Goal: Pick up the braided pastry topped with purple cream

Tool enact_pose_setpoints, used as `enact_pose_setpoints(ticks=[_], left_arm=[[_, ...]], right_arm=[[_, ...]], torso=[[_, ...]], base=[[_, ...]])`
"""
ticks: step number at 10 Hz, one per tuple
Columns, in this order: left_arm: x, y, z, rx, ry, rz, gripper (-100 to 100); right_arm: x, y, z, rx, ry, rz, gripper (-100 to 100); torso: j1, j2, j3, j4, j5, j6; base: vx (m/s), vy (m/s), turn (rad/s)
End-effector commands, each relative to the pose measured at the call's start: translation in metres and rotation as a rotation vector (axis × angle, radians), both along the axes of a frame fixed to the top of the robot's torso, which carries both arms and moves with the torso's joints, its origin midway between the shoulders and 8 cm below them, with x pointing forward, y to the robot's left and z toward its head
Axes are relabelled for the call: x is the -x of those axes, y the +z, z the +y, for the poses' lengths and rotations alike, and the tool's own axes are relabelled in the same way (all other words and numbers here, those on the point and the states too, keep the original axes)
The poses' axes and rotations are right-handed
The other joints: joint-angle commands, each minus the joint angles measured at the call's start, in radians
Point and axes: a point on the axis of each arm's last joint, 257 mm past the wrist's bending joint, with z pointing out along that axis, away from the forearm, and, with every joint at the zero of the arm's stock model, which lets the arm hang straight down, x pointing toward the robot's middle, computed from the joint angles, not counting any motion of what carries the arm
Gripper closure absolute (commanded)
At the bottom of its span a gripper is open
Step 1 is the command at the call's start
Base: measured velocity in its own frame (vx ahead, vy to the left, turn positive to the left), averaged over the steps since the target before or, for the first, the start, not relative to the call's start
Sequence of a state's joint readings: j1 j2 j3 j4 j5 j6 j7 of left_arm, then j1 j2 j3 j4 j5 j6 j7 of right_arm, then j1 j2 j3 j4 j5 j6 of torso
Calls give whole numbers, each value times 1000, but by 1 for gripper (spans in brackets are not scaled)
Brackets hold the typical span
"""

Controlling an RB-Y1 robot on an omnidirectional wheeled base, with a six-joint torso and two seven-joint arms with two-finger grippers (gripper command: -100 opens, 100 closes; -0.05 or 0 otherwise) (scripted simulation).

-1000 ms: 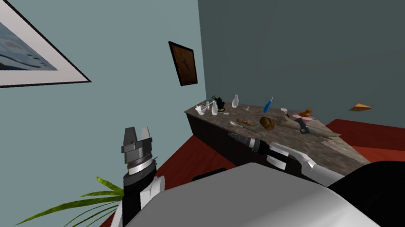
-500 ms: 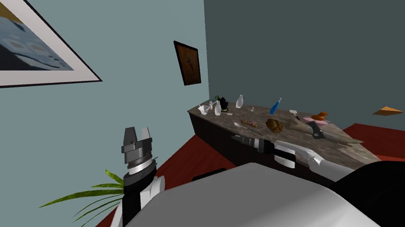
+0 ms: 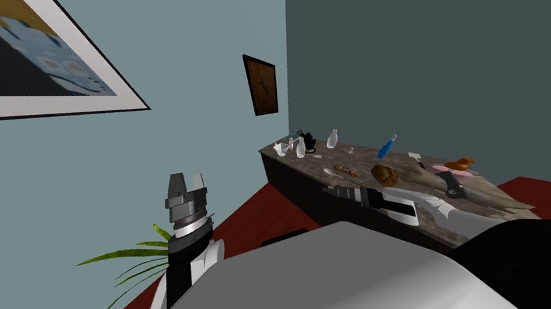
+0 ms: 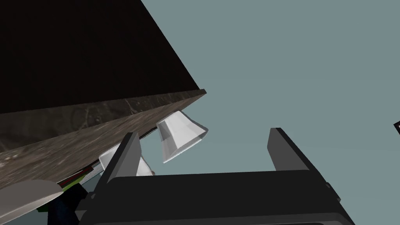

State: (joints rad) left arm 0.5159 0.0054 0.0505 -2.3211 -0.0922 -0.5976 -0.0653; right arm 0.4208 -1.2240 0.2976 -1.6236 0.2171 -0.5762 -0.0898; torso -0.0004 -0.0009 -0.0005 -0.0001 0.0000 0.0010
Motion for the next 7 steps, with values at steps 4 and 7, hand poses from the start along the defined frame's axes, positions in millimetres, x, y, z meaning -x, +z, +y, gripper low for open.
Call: enact_pose_setpoints(ticks=[4, 7], left_arm=[[0, 0, 0, 0, 0, 0, 0], [0, 0, 0, 0, 0, 0, 0]], right_arm=[[20, -12, -55, 161, 36, 84, -100], [29, -14, -82, 235, 50, 124, -100]], torso=[[-1, -2, -1, 0, 0, -1], [-1, -1, -1, 0, 0, 0]], base=[[35, -5, 133], [32, -15, 67]])
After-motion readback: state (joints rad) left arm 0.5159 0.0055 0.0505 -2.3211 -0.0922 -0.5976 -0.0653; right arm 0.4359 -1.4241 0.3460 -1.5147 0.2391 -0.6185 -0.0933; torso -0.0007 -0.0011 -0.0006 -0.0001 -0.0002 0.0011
